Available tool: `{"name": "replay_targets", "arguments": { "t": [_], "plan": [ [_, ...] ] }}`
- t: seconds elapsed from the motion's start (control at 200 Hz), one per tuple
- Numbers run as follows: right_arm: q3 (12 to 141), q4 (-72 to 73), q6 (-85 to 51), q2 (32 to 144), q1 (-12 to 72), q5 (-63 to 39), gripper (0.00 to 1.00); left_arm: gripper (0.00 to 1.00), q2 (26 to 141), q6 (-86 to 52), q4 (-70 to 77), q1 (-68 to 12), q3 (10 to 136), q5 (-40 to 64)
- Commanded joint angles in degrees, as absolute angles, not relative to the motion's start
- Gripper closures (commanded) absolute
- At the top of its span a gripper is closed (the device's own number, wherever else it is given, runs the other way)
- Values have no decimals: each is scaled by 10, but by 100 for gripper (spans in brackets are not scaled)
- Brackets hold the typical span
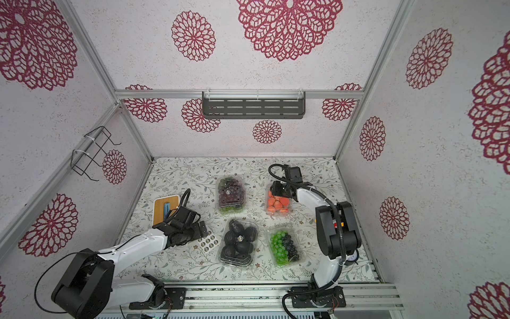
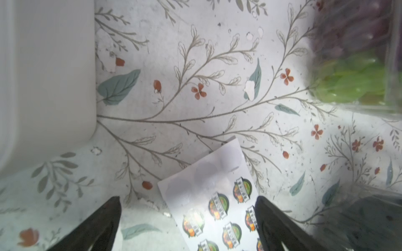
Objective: Label fruit boxes
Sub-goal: Place the label sticker at the center of the board, then pick up the label sticker from the center of the board.
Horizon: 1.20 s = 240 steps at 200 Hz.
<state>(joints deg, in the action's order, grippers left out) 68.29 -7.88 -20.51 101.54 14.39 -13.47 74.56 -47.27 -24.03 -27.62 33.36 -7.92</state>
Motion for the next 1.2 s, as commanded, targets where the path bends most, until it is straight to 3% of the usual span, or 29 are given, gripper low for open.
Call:
{"name": "replay_targets", "arguments": {
  "t": [0.0,0.37,0.57,0.831,1.026,1.131,1.196],
  "plan": [
    [700,-72,-199,976,145,-119,53,2,752,-526,-293,-306,358,-116],
    [692,-61,-179,932,146,-139,53,2,850,-650,-352,-406,402,-174],
    [690,-63,-176,928,146,-153,53,2,865,-669,-267,-406,363,-144],
    [678,-57,-175,914,146,-142,53,0,985,-687,-348,-416,410,-166],
    [672,-38,-180,913,146,-157,53,9,971,-751,-372,-462,354,-143],
    [673,-36,-182,916,145,-163,53,0,971,-775,-434,-489,373,-155],
    [671,-35,-182,915,146,-163,53,1,967,-770,-426,-492,374,-149]
  ]
}}
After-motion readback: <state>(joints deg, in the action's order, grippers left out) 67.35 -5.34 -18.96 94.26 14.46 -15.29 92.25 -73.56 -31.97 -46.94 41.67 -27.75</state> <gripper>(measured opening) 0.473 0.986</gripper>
